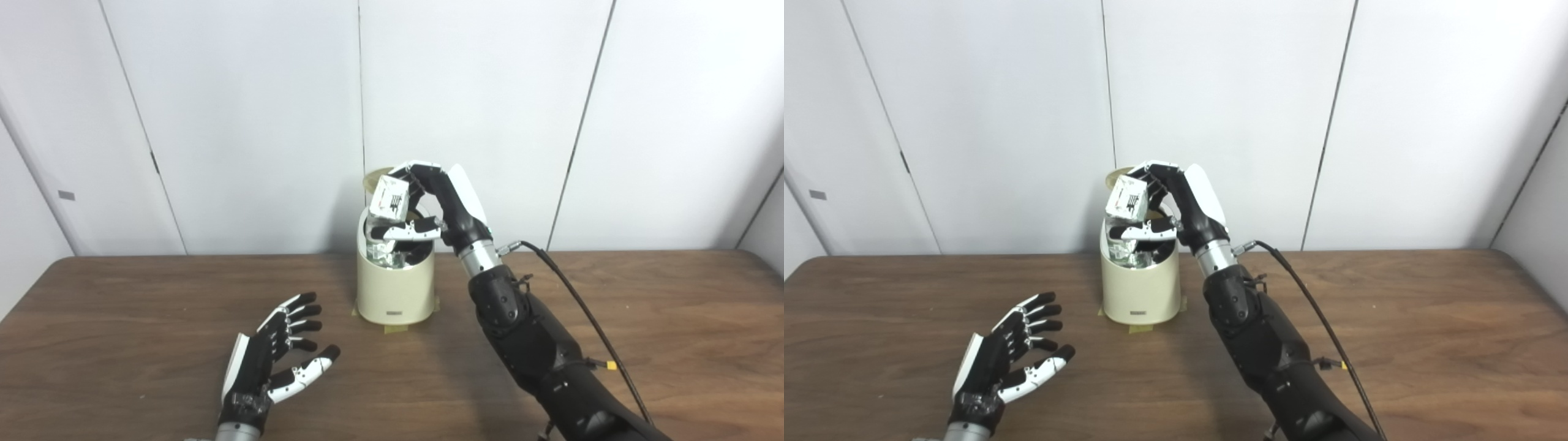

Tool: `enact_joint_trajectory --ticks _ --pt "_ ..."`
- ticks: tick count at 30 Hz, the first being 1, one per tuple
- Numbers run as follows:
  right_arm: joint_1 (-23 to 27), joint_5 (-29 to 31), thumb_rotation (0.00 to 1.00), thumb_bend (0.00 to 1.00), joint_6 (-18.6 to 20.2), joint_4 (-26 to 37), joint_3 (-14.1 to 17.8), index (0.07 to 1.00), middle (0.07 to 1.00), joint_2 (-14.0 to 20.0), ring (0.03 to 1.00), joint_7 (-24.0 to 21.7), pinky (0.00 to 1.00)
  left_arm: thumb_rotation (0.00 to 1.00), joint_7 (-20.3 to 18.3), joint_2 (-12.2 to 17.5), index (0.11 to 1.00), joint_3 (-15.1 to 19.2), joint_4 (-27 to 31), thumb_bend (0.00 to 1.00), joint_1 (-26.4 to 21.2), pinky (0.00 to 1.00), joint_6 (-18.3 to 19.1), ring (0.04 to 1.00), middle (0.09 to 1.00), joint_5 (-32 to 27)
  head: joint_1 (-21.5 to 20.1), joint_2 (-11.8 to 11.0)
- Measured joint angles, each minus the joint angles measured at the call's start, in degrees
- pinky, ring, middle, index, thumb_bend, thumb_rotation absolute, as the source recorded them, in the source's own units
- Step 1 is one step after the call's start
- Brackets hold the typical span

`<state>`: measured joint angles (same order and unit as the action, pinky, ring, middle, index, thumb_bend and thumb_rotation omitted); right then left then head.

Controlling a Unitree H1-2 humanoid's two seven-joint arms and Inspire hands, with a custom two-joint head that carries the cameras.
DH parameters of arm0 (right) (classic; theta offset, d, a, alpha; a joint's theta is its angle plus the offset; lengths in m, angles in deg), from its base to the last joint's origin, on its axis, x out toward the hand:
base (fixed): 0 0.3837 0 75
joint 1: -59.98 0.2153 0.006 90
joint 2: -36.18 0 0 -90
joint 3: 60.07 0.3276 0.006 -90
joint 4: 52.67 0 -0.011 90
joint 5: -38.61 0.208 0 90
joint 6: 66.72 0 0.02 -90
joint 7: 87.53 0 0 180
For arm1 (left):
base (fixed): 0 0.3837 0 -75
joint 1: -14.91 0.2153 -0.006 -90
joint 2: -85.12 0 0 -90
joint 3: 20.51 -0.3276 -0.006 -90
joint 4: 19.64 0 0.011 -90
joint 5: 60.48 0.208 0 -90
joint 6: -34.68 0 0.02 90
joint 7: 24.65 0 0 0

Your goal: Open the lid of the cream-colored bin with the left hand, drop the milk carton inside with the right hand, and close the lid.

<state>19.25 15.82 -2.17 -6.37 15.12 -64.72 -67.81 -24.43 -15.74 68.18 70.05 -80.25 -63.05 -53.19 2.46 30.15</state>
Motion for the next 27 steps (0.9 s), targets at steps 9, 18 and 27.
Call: enact_joint_trajectory --ticks 9,18,27 --pt "0.93 -1.24 0.0 0.52 0.0 -1.53 -1.07 0.497 0.489 1.08 0.427 1.28 0.35 0.09 -0.02 0.13 0.813 -0.23 0.37 0.63 0.27 0.58 0.09 0.719 0.78 0.27 -0.35 0.26" --pt "2.14 -2.66 0.0 0.52 0.0 -3.13 -1.16 0.509 0.485 1.5 0.414 1.57 0.33 0.08 -0.05 0.2 0.81 -0.37 0.49 0.62 0.33 0.58 0.11 0.708 0.775 0.27 -0.53 0.53" --pt "2.14 -2.99 0.0 0.52 0.0 -3.13 -1.22 0.504 0.487 1.99 0.42 1.53 0.34 0.08 -0.05 0.23 0.808 -0.59 0.57 0.62 0.35 0.58 0.22 0.706 0.773 0.34 -0.62 0.79"
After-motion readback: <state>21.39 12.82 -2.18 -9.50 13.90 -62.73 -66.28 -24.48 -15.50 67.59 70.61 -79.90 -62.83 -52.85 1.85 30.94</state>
